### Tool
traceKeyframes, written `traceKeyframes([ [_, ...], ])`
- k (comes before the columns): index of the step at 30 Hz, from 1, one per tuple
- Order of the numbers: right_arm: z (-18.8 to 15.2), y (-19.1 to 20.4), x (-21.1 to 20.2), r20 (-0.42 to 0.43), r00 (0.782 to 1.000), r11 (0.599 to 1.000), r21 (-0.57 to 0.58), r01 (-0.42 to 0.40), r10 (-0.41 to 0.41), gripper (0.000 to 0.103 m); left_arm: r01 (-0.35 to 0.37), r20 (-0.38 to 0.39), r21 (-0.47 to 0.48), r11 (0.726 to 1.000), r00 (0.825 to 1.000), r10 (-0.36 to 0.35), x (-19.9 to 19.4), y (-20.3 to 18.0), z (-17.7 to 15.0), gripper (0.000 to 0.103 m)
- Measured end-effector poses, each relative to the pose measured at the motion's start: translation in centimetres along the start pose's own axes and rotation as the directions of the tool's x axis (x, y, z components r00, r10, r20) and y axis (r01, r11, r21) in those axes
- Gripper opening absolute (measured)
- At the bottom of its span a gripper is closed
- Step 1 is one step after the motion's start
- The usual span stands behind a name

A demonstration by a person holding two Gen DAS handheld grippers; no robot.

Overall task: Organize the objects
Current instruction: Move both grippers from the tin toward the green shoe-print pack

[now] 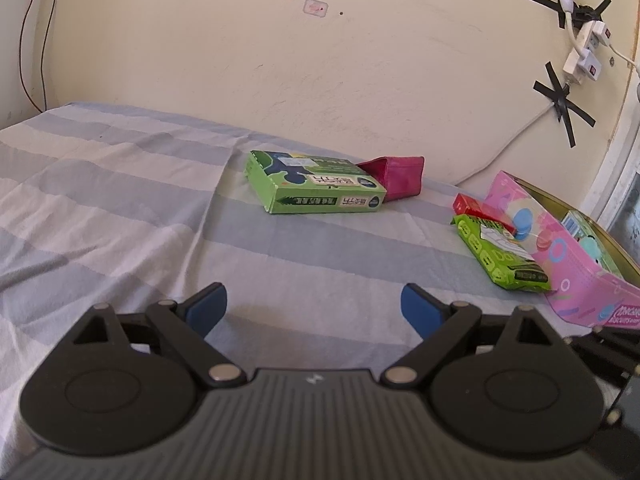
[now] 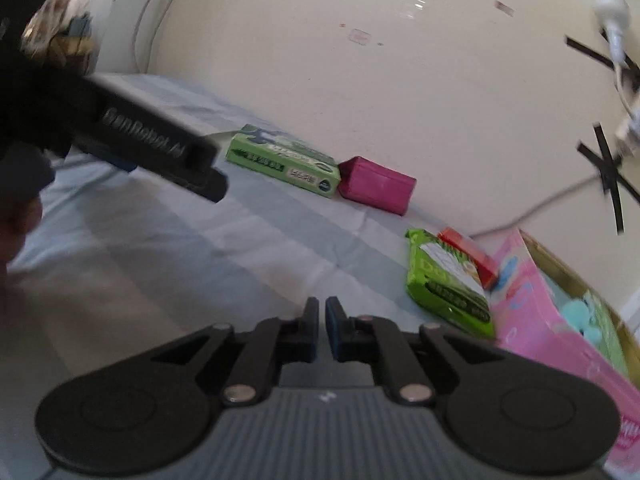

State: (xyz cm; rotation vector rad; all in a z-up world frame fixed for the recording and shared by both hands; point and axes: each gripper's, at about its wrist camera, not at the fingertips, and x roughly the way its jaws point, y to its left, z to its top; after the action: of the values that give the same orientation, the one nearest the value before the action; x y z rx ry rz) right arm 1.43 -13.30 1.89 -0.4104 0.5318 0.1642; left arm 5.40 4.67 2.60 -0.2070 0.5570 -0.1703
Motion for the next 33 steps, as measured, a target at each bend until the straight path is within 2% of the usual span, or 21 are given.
traceKeyframes([
  [4, 0.4, -2.4, 1.4, -0.051, 0.998, 0.998, 0.057, 0.039, -0.036, 0.025, -0.007, -0.004, -0.009, 1.0, 1.0, 0.007, 0.0, 0.2, 0.0, 0.096],
  [7, 0.1, -2.6, 2.4, -0.056, 0.991, 0.992, -0.008, 0.122, -0.122, 0.029, -0.008, -0.01, -0.014, 1.0, 1.0, 0.008, 0.2, 0.3, 0.1, 0.096],
  [10, -0.4, -2.6, 3.4, -0.04, 0.984, 0.982, -0.083, 0.172, -0.176, 0.04, -0.006, -0.013, -0.011, 1.0, 1.0, 0.006, 0.3, 0.3, 0.1, 0.096],
  [12, -0.6, -2.3, 3.9, -0.019, 0.977, 0.968, -0.139, 0.207, -0.211, 0.041, -0.003, -0.014, -0.008, 1.0, 1.0, 0.003, 0.3, 0.2, 0.1, 0.096],
  [16, -0.7, -1.4, 4.6, 0.026, 0.966, 0.937, -0.24, 0.254, -0.256, 0.041, 0.002, -0.018, -0.012, 1.0, 1.0, -0.002, 0.3, 0.3, 0.0, 0.096],
  [20, -0.3, -1.6, 5.8, 0.038, 0.96, 0.922, -0.272, 0.277, -0.277, 0.039, 0.001, -0.021, -0.013, 1.0, 1.0, -0.001, 0.4, 0.2, 0.0, 0.096],
  [23, -0.1, -2.4, 6.7, 0.008, 0.966, 0.936, -0.243, 0.254, -0.26, 0.03, 0.002, -0.021, -0.012, 1.0, 1.0, -0.002, 0.4, 0.3, 0.0, 0.096],
  [24, -0.1, -2.6, 6.8, 0.005, 0.966, 0.94, -0.232, 0.251, -0.257, 0.03, 0.003, -0.022, -0.012, 1.0, 1.0, -0.003, 0.4, 0.3, 0.1, 0.096],
  [27, -0.2, -2.1, 6.2, 0.015, 0.969, 0.943, -0.229, 0.243, -0.246, 0.019, 0.004, -0.024, -0.011, 1.0, 1.0, -0.005, 0.5, 0.4, 0.1, 0.096],
  [29, -0.6, -1.5, 5.2, 0.041, 0.969, 0.938, -0.242, 0.248, -0.245, 0.018, 0.005, -0.024, -0.01, 1.0, 1.0, -0.005, 0.5, 0.5, 0.1, 0.096],
  [33, -1.8, -0.6, 2.2, 0.06, 0.978, 0.951, -0.232, 0.206, -0.198, 0.017, 0.004, -0.024, -0.01, 1.0, 1.0, -0.004, 0.5, 0.4, 0.0, 0.096],
])
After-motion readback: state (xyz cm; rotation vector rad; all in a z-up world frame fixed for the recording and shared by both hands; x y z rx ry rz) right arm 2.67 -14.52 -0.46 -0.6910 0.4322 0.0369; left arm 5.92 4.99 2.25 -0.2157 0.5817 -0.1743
